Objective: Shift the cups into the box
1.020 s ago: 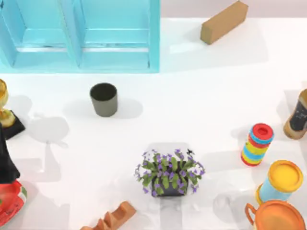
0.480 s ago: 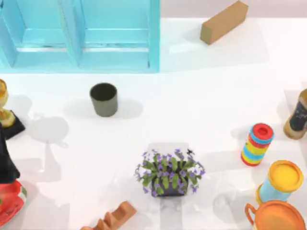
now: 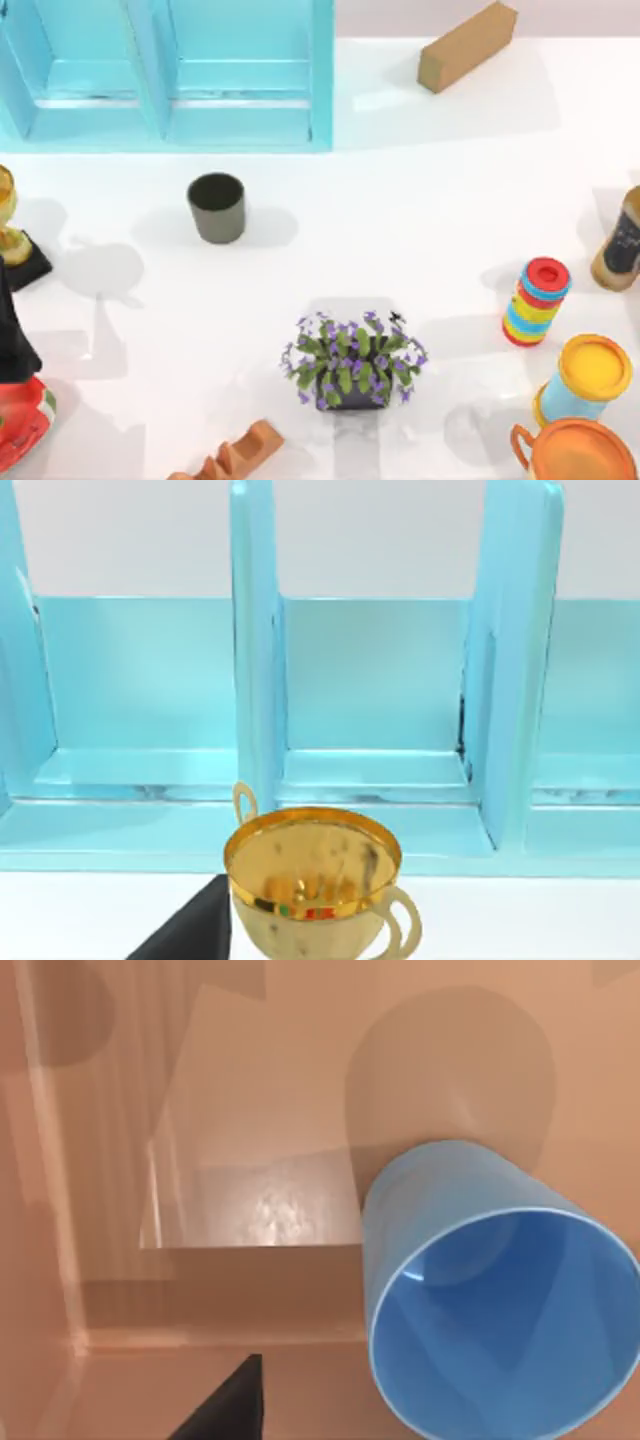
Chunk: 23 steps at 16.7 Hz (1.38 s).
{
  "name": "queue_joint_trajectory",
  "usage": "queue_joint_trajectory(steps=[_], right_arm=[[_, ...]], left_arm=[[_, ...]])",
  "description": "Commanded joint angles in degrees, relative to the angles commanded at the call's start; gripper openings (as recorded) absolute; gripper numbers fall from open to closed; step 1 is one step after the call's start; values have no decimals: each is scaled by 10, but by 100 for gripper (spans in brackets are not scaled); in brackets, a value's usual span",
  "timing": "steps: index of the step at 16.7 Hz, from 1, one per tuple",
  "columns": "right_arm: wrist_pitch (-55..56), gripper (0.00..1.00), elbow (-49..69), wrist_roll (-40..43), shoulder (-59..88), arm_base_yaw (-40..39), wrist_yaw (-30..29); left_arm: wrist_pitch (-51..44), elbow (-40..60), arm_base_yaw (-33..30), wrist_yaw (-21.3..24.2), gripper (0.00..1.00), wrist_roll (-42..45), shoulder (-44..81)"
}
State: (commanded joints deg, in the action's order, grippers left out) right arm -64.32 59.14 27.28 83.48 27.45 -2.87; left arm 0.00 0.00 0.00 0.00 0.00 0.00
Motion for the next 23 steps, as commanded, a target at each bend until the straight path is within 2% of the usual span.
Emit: queue_joint_trajectory(steps=[8, 16, 23], right_arm=[[-22, 100, 23, 2, 2, 0, 0], [-219, 100, 222, 4, 4, 3, 0], [-226, 100, 235, -2, 9, -4, -1]], left_arm=[[0, 0, 0, 0, 100, 0, 0], [0, 0, 0, 0, 100, 0, 0], [0, 0, 0, 0, 100, 0, 0]])
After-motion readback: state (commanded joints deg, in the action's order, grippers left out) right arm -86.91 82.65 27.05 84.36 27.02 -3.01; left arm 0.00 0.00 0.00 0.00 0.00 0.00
